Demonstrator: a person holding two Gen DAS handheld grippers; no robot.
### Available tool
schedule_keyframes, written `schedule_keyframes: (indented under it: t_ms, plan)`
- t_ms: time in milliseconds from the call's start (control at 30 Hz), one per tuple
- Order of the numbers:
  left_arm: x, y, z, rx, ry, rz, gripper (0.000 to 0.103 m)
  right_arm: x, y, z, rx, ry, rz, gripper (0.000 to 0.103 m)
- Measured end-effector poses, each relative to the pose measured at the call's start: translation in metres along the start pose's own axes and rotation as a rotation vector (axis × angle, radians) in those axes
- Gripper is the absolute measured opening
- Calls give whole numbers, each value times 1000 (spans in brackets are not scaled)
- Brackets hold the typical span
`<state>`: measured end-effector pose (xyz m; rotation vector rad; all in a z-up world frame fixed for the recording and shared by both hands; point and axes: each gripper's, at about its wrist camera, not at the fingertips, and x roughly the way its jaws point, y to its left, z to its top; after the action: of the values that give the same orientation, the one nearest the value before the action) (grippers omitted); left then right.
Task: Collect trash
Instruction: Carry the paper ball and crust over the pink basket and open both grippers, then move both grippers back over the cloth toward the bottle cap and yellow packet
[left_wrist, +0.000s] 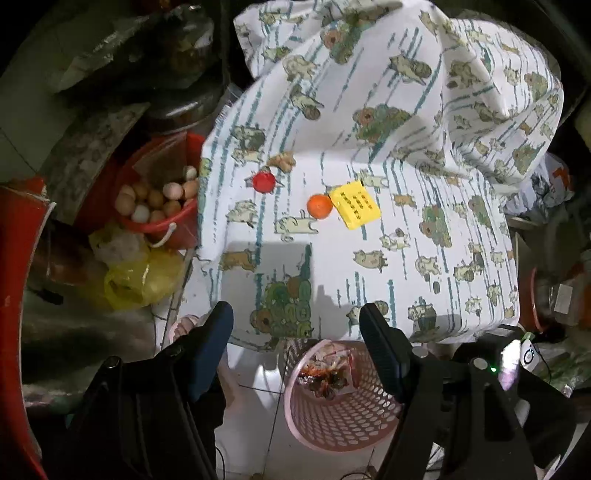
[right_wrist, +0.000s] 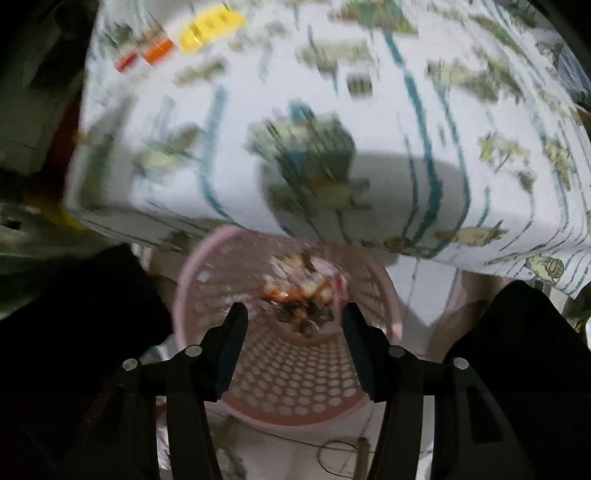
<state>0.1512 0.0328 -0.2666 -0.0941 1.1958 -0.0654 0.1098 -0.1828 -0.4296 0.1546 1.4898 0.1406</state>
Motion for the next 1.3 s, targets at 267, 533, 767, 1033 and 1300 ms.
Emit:
schedule_keyframes:
  t_ms: [267,533,767,1033,1300]
  plan:
    - [-11,8,8,-15,-53,24,69,-73,20,9,-90,-268,-24,57]
    - [-30,-4,22,15,-52,2,69,-100,21,20,-108,-346,-74,57]
    - [-23,-29,75,77,-23,22,69,-130,5,33,-75,-453,-172,57]
    - [65,-26,111,61,109,-78,82,-135,-19,50,-20,-451,-183,57]
    - [136,-23,125,34,215,3,85,-117,-28,64,-15,-399,-204,57]
